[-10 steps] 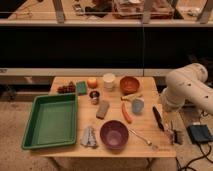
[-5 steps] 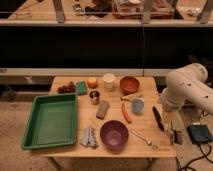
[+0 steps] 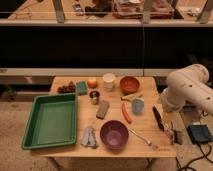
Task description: Place towel in paper cup
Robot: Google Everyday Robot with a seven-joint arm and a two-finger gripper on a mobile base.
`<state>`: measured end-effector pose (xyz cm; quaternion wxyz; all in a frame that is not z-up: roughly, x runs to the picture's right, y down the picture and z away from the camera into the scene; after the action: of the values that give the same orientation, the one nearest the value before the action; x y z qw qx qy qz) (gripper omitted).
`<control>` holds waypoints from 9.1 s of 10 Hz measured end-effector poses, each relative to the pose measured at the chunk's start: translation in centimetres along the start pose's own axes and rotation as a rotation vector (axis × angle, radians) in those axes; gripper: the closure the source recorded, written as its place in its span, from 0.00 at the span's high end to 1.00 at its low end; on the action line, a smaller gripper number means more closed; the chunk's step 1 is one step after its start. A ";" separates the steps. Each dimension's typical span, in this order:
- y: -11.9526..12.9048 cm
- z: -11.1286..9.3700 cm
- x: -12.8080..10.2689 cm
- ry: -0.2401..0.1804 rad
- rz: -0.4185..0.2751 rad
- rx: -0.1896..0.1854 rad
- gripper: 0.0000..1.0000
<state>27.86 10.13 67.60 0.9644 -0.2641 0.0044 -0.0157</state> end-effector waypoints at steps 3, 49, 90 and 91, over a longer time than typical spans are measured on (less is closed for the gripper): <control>0.7 -3.5 -5.2 -0.080 -0.203 0.056 0.65; 1.8 10.9 -36.8 -0.278 -1.506 -0.015 0.65; -1.5 7.4 -31.0 -0.823 -1.205 0.346 0.00; -2.1 7.3 -30.5 -0.772 -1.167 0.342 0.00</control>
<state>-2.59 13.02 74.93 0.7594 -0.0553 -0.4812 -0.4344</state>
